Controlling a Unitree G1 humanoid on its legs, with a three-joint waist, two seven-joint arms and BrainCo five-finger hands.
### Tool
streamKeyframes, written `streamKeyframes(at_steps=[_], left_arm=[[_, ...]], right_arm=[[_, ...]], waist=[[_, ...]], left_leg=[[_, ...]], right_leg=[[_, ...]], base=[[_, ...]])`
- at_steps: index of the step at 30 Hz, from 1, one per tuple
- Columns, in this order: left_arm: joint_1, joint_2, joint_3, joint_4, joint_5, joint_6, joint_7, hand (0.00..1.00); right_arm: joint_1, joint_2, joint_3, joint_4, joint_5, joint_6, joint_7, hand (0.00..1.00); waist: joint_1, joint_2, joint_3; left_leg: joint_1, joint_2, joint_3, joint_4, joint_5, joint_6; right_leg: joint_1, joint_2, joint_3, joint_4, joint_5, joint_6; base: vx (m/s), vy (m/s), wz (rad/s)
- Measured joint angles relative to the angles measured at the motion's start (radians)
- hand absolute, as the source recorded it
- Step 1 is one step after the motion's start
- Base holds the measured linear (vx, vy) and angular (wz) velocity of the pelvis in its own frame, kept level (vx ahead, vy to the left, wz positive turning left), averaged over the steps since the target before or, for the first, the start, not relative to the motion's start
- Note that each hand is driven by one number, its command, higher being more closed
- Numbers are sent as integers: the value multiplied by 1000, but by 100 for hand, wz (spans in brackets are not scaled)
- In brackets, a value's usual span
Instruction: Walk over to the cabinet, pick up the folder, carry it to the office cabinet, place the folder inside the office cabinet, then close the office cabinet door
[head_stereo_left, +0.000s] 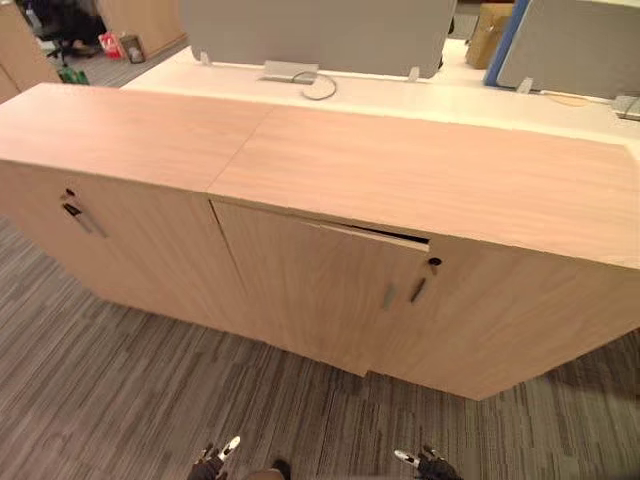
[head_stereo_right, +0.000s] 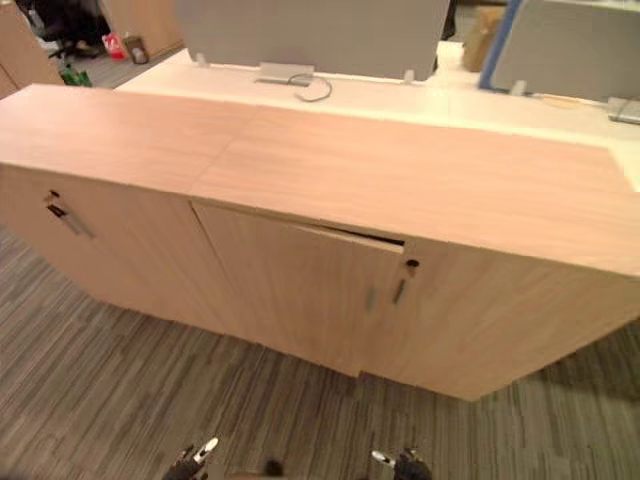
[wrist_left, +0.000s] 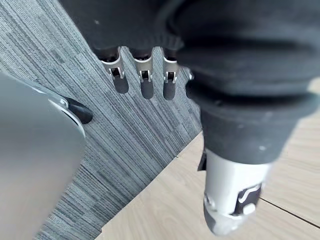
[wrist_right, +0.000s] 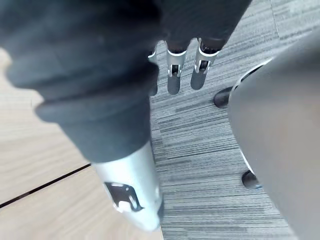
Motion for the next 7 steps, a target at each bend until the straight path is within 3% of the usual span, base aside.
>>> streamKeyframes(at_steps=[2, 7], left_arm=[[-1, -17, 20, 13, -12, 0, -5, 0], [0, -25, 23, 16, 46, -13, 10, 0]], right_arm=[[20, 5, 1, -4, 3, 0, 1, 0], [23, 10, 1, -4, 19, 0, 0, 0]], waist=[[-2, -4, -29], [3, -8, -34]], left_leg=[[32, -12, 7, -66, 31, 9], [72, -13, 31, -114, 44, 8]], right_leg=[[3, -6, 4, -13, 2, 4], [11, -2, 23, -20, 3, 4]], base=[[73, 71, -11], [42, 21, -14]])
